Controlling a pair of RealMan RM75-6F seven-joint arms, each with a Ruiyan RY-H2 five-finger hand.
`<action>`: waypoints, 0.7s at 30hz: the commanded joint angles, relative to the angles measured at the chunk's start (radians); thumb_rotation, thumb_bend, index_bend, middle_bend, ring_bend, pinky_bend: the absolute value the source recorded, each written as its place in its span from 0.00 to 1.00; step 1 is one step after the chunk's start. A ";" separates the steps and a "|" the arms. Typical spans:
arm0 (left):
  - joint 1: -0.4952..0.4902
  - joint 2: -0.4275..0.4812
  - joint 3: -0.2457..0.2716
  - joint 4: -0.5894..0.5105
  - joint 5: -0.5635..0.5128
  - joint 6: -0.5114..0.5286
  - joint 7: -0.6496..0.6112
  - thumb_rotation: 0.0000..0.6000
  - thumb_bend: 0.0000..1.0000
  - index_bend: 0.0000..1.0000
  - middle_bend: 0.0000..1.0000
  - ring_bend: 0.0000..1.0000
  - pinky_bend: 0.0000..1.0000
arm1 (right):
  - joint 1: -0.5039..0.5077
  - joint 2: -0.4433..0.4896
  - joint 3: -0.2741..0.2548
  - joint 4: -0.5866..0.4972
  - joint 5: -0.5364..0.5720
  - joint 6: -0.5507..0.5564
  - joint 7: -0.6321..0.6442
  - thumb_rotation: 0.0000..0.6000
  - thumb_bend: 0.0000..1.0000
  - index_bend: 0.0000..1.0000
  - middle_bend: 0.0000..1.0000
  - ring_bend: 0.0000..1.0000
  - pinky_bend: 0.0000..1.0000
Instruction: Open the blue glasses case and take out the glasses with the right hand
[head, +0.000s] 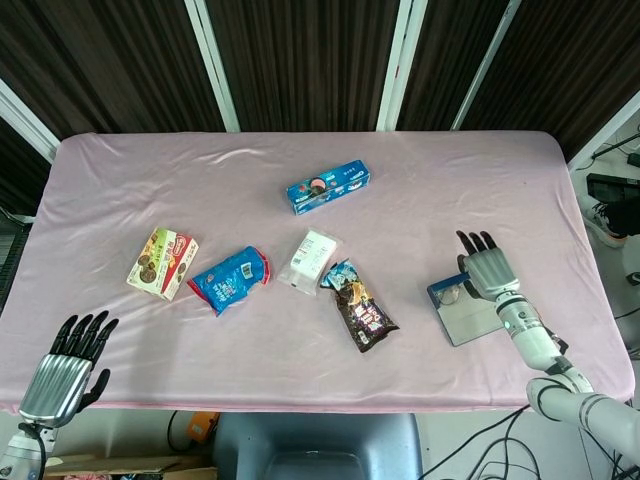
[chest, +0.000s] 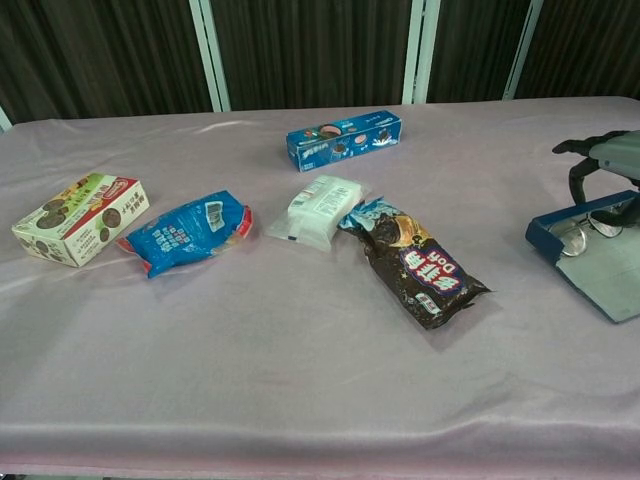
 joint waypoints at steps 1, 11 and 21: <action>0.000 0.001 0.000 0.000 -0.001 -0.001 -0.002 1.00 0.41 0.00 0.00 0.00 0.00 | -0.021 -0.045 0.008 0.044 -0.041 0.104 0.011 1.00 0.55 0.64 0.03 0.00 0.00; -0.001 0.004 0.000 0.000 -0.002 -0.002 -0.010 1.00 0.41 0.00 0.00 0.00 0.00 | -0.055 -0.193 0.023 0.191 -0.143 0.373 0.021 1.00 0.55 0.64 0.03 0.00 0.00; 0.001 0.008 0.003 0.001 0.006 0.006 -0.020 1.00 0.41 0.00 0.00 0.00 0.00 | -0.073 -0.274 -0.006 0.294 -0.197 0.436 -0.018 1.00 0.55 0.64 0.05 0.00 0.00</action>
